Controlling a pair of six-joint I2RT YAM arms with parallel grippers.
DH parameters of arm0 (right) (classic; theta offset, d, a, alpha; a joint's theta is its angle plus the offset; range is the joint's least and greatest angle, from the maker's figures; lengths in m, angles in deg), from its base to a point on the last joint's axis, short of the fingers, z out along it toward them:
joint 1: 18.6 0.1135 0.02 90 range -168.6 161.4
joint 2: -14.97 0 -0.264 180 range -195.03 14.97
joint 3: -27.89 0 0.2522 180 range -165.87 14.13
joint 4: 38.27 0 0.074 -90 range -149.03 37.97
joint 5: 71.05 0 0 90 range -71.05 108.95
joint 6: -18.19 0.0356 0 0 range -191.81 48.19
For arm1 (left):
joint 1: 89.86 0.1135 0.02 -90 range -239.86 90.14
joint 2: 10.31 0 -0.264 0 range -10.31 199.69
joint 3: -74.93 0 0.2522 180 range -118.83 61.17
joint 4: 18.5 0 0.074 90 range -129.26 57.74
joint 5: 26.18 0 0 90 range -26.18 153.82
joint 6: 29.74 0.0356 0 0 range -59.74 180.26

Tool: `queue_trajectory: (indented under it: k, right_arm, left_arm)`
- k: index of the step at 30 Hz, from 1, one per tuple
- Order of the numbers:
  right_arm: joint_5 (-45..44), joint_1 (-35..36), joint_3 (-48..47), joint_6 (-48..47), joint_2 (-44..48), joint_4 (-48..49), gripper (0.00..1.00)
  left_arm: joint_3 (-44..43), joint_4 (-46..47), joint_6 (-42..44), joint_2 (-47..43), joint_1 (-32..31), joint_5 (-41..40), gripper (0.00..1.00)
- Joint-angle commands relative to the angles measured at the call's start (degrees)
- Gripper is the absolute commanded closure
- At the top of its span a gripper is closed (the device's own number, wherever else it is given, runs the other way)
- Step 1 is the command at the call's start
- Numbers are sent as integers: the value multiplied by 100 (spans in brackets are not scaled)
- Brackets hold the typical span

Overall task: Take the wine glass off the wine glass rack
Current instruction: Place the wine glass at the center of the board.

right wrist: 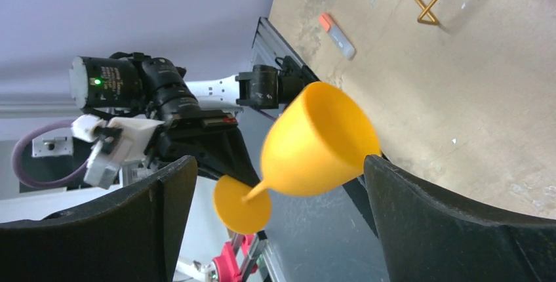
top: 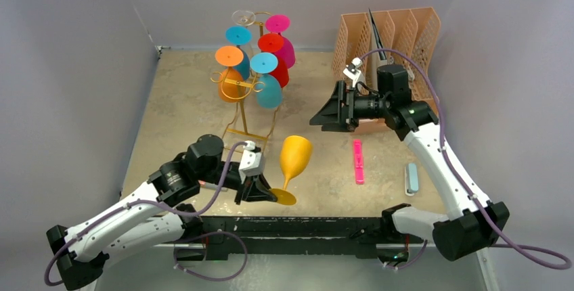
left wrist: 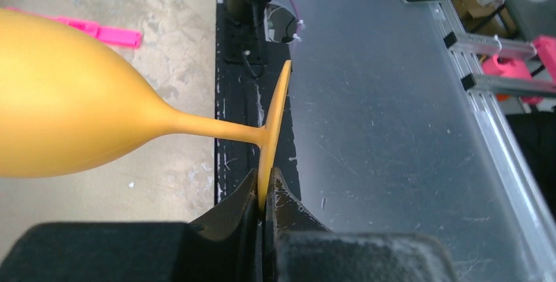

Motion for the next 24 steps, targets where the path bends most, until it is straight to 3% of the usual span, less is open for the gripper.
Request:
queue_trajectory:
  k: [1, 11, 17, 24]
  right_arm:
    - [635, -14, -13, -347, -89, -154, 2]
    - [1776, 46, 582, 459, -193, 1471, 22]
    - [2037, 113, 569, -44, -514, 772, 34]
    - [1788, 118, 534, -344, -460, 621, 32]
  left_arm:
    - [-76, 114, 1341, -398, -22, 713, 100]
    - [-391, -157, 1730, 216, -23, 634, 100]
    - [-511, -19, 1818, 266, -22, 398, 100]
    - [-651, -410, 1867, 268, -22, 257, 100]
